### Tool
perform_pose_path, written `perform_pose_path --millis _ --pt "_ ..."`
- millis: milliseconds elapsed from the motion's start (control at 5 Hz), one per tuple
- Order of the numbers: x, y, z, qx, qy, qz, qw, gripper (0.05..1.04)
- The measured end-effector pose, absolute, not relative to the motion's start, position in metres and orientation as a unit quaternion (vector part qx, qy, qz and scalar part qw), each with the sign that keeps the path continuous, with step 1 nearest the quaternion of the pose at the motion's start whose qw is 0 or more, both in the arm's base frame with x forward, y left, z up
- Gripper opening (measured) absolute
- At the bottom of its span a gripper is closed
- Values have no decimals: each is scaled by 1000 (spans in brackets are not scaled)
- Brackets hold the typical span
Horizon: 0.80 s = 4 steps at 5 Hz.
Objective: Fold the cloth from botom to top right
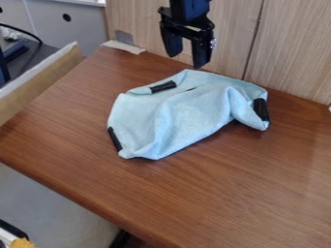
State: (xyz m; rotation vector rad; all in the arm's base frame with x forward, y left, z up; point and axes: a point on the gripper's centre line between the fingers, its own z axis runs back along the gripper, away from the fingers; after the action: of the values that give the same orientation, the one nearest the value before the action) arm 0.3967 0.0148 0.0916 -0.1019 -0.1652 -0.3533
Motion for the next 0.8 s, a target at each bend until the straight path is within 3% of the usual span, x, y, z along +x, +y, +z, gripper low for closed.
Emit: perform_pose_path --millis 400,600,800 --pt "377 26 72 -42 -42 -147 987 1000" --pt "367 45 85 -24 -48 -102 993 1000" --pt "355 55 76 -6 -53 -57 997 1000"
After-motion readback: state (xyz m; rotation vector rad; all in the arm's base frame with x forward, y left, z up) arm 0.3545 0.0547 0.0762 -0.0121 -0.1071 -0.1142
